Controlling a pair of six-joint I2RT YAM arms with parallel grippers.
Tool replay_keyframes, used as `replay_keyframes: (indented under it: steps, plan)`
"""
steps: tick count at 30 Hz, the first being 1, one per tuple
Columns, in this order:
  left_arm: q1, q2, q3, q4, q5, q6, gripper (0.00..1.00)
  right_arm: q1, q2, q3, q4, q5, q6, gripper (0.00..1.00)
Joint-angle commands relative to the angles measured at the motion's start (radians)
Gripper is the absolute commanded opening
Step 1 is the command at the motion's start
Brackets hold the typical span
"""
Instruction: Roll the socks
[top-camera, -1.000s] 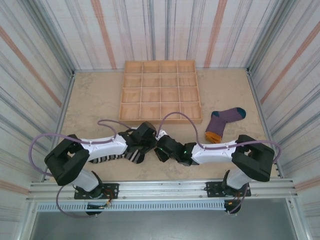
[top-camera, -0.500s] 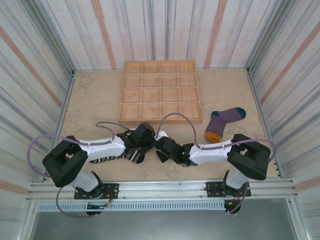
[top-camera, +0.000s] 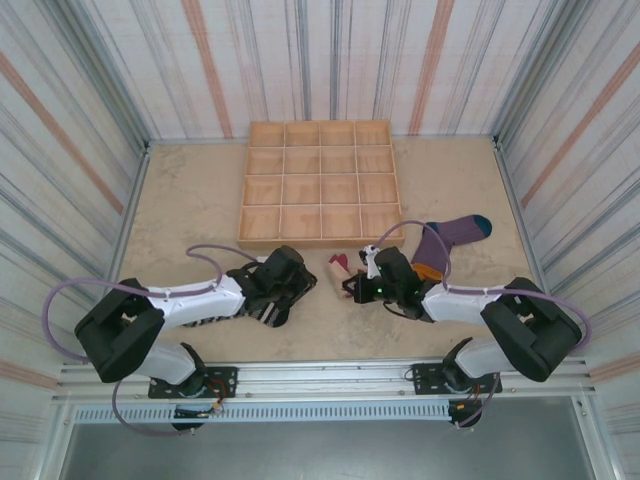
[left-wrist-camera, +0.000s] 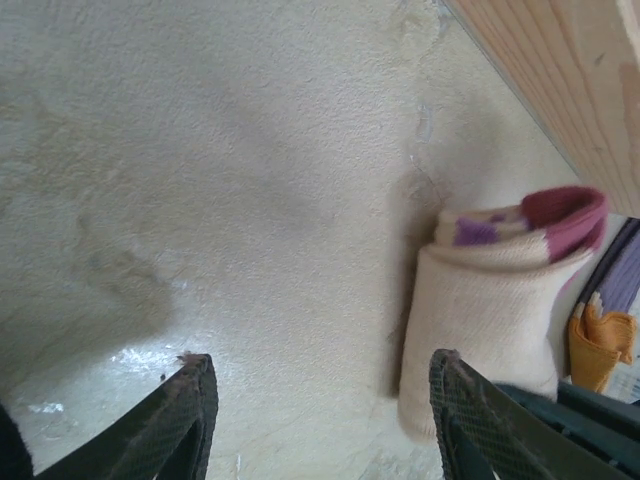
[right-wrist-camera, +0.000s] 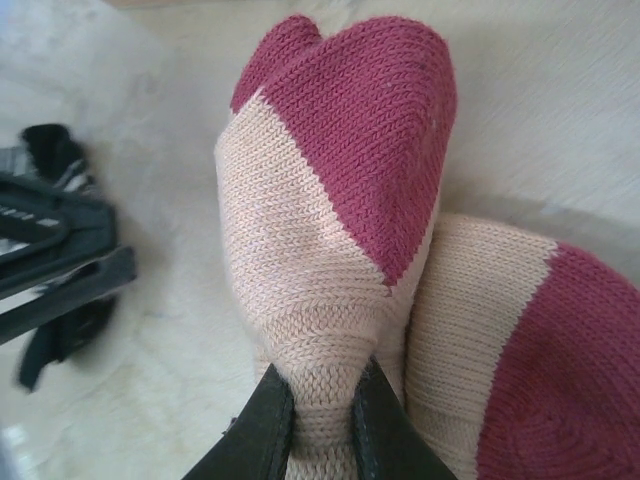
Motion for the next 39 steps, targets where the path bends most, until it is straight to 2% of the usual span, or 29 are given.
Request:
replay_keyframes:
  steps: [1,8,12,18,22,24,26,27,28,32,35,39]
  plan:
    - [-0.011,0.034,0.05,0.026,0.01,0.052,0.58,-0.032,0.03,-0.035,0.027,-0.218,0.138,0.0]
    - [-0.047,0.145,0.112,0.104,0.045,0.066,0.58,-0.125,0.09,-0.116,0.253,-0.347,0.296,0.0]
    - [-0.071,0.193,0.145,0.108,0.045,0.069,0.56,-0.139,0.111,-0.109,0.257,-0.369,0.298,0.0]
    - [-0.103,0.254,0.17,0.13,0.047,0.044,0.44,-0.15,0.138,-0.105,0.295,-0.376,0.313,0.0]
    - [-0.108,0.292,0.173,0.138,0.056,0.026,0.27,-0.153,0.149,-0.086,0.294,-0.387,0.318,0.0]
    - [-0.108,0.3,0.165,0.142,0.056,0.021,0.14,-0.152,0.13,-0.067,0.236,-0.378,0.301,0.06]
    - [-0.106,0.3,0.156,0.142,0.052,0.021,0.06,-0.152,0.09,-0.05,0.144,-0.356,0.276,0.18]
    - [-0.103,0.298,0.148,0.145,0.05,0.026,0.04,-0.152,0.057,-0.036,0.08,-0.336,0.254,0.27]
    - [-0.098,0.294,0.141,0.151,0.051,0.032,0.02,-0.153,0.022,-0.022,0.012,-0.318,0.234,0.32]
    - [-0.067,0.28,0.104,0.203,0.078,0.093,0.0,-0.155,-0.146,0.029,-0.254,-0.226,0.172,0.44]
    - [-0.036,0.282,0.073,0.282,0.13,0.153,0.0,-0.156,-0.246,0.092,-0.472,-0.138,0.11,0.47]
    - [-0.006,0.283,0.049,0.331,0.182,0.204,0.0,-0.164,-0.318,0.13,-0.643,-0.021,0.075,0.47]
